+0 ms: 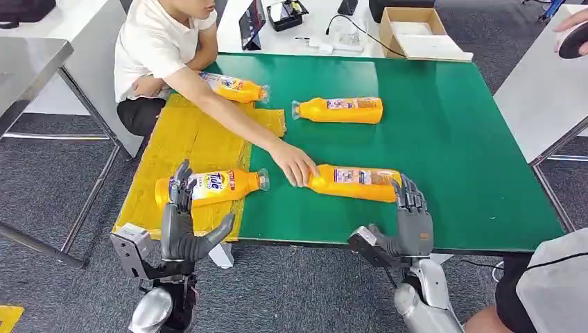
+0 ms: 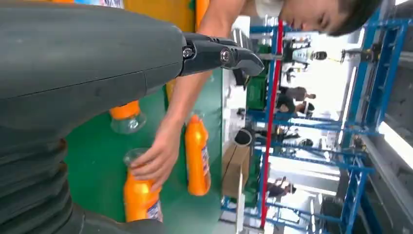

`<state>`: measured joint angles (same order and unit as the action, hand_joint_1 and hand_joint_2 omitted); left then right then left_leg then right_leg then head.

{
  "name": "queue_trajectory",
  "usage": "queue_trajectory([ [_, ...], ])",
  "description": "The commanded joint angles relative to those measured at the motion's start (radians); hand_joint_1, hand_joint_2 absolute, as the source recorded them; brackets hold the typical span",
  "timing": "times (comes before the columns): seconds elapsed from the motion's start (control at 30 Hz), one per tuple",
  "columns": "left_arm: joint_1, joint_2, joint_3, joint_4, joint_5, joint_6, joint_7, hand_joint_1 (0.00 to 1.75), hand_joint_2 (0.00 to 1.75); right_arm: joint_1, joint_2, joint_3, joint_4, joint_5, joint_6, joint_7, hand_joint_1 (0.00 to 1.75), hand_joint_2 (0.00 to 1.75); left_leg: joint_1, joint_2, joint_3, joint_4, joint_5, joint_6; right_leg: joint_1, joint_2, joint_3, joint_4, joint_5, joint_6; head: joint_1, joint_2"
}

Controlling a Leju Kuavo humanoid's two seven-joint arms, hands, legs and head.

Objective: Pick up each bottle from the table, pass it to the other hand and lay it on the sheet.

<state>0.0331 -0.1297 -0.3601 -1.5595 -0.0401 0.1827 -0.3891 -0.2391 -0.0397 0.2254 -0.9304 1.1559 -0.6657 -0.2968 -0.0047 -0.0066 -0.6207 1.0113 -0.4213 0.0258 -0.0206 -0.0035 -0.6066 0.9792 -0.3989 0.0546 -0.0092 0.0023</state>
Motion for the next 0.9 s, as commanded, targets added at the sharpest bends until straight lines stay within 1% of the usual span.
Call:
queue_trajectory([
  [0.03, -0.039, 0.028, -0.035, 0.081, 0.01, -0.023, 0.021, 0.0, 1.75, -0.127, 0.002, 0.012, 0.159, -0.034, -0.011, 0.025, 0.0, 1.75, 0.0, 0.002, 0.003, -0.001, -0.001, -0.001, 0.001, 0.002, 0.003, -0.001, 0.0, -0.002, 0.0, 0.0],
  [0.1, -0.041, 0.027, -0.036, 0.084, 0.01, -0.023, 0.021, 0.0, 1.75, -0.132, 0.001, 0.015, 0.169, -0.039, -0.016, 0.022, 0.0, 1.75, 0.001, 0.002, 0.005, -0.001, -0.001, -0.002, 0.001, 0.001, 0.004, -0.001, -0.001, -0.002, 0.0, 0.0],
  [0.17, -0.041, 0.027, -0.036, 0.084, 0.01, -0.023, 0.021, 0.0, 1.75, -0.132, 0.001, 0.015, 0.169, -0.039, -0.016, 0.022, 0.0, 1.75, 0.0, 0.001, 0.003, -0.001, 0.0, -0.001, 0.0, 0.0, 0.003, -0.001, 0.0, -0.002, 0.0, 0.0],
  [0.2, -0.041, 0.027, -0.036, 0.084, 0.01, -0.023, 0.021, 0.0, 1.75, -0.132, 0.001, 0.015, 0.169, -0.039, -0.016, 0.022, 0.0, 1.75, 0.001, 0.001, 0.005, -0.001, -0.001, -0.002, 0.001, 0.001, 0.005, -0.001, -0.001, -0.003, 0.0, 0.0],
  [0.3, -0.041, 0.027, -0.036, 0.084, 0.01, -0.023, 0.021, 0.0, 1.75, -0.13, 0.001, 0.015, 0.17, -0.039, -0.019, 0.022, 0.0, 1.75, 0.0, 0.0, 0.003, -0.001, 0.0, -0.001, 0.0, 0.0, 0.003, -0.001, 0.0, -0.001, 0.0, 0.0],
  [0.37, -0.042, 0.029, -0.038, 0.086, 0.007, -0.022, 0.029, 0.0, 1.75, -0.134, 0.002, 0.018, 0.18, -0.044, -0.009, 0.025, 0.0, 1.75, 0.001, 0.002, 0.009, -0.002, -0.003, -0.003, 0.002, 0.002, 0.008, -0.001, -0.003, -0.004, 0.0, 0.0],
  [0.4, -0.043, 0.029, -0.039, 0.087, 0.006, -0.023, 0.031, 0.0, 1.75, -0.137, 0.0, 0.02, 0.185, -0.044, -0.004, 0.026, 0.0, 1.75, 0.0, 0.001, 0.004, -0.001, -0.001, -0.001, 0.0, 0.0, 0.003, -0.001, -0.001, -0.002, 0.0, 0.0],
  [0.5, -0.059, 0.032, -0.056, 0.104, -0.003, -0.03, 0.061, 0.0, 1.75, -0.178, 0.0, 0.029, 0.246, -0.047, 0.03, 0.044, 0.0, 1.75, 0.001, 0.001, 0.006, 0.0, -0.002, -0.002, 0.001, 0.001, 0.006, 0.0, -0.002, -0.003, 0.0, 0.0],
  [0.57, -0.071, 0.032, -0.065, 0.117, -0.006, -0.036, 0.076, 0.0, 1.75, -0.219, 0.001, 0.033, 0.304, -0.042, 0.062, 0.077, 0.0, 1.75, 0.0, 0.001, 0.003, -0.001, 0.0, -0.001, 0.0, 0.001, 0.003, -0.001, 0.0, -0.002, 0.0, 0.0],
  [0.6, -0.077, 0.031, -0.068, 0.124, 0.0, -0.04, 0.095, 0.0, 1.75, -0.248, -0.001, 0.04, 0.344, -0.03, 0.086, 0.111, 0.0, 1.75, 0.001, 0.002, 0.006, -0.001, -0.002, -0.002, 0.001, 0.002, 0.005, -0.001, -0.001, -0.003, 0.0, 0.0],
  [0.63, -0.077, 0.031, -0.069, 0.124, 0.001, -0.041, 0.097, 0.0, 1.75, -0.254, -0.002, 0.04, 0.354, -0.03, 0.091, 0.115, 0.0, 1.75, 0.0, 0.002, 0.003, 0.0, -0.001, -0.001, 0.001, 0.002, 0.003, 0.0, 0.0, -0.002, 0.0, 0.0],
  [0.67, -0.085, 0.031, -0.072, 0.132, 0.01, -0.048, 0.112, 0.0, 1.75, -0.283, -0.003, 0.033, 0.394, -0.039, 0.119, 0.135, 0.0, 1.75, 0.0, 0.002, 0.003, -0.001, 0.0, -0.001, 0.0, 0.001, 0.002, 0.0, 0.0, -0.001, 0.0, 0.0],
  [0.7, -0.09, 0.032, -0.075, 0.137, 0.014, -0.052, 0.118, 0.0, 1.75, -0.296, -0.006, 0.031, 0.411, -0.041, 0.123, 0.138, 0.0, 1.75, 0.001, 0.003, 0.006, 0.0, -0.001, -0.002, 0.001, 0.003, 0.005, -0.001, 0.0, -0.003, 0.0, 0.0],
  [0.77, -0.096, 0.033, -0.078, 0.144, 0.018, -0.056, 0.124, 0.0, 1.75, -0.31, -0.008, 0.024, 0.433, -0.053, 0.128, 0.131, 0.0, 1.75, 0.0, 0.001, 0.003, -0.001, 0.0, -0.001, 0.0, 0.001, 0.002, 0.0, 0.0, -0.001, 0.0, 0.0],
  [0.8, -0.097, 0.032, -0.078, 0.146, 0.021, -0.058, 0.128, 0.0, 1.75, -0.312, -0.007, 0.021, 0.443, -0.057, 0.138, 0.133, 0.0, 1.75, 0.001, 0.002, 0.005, 0.0, -0.001, -0.001, 0.001, 0.001, 0.005, 0.0, -0.001, -0.003, 0.0, 0.0],
  [0.9, -0.104, 0.036, -0.084, 0.154, 0.026, -0.064, 0.139, 0.0, 1.75, -0.322, -0.01, 0.02, 0.473, -0.06, 0.168, 0.14, 0.0, 1.75, 0.001, 0.001, 0.006, 0.0, -0.001, -0.001, 0.001, 0.001, 0.006, 0.0, -0.001, -0.002, 0.0, 0.0],
])
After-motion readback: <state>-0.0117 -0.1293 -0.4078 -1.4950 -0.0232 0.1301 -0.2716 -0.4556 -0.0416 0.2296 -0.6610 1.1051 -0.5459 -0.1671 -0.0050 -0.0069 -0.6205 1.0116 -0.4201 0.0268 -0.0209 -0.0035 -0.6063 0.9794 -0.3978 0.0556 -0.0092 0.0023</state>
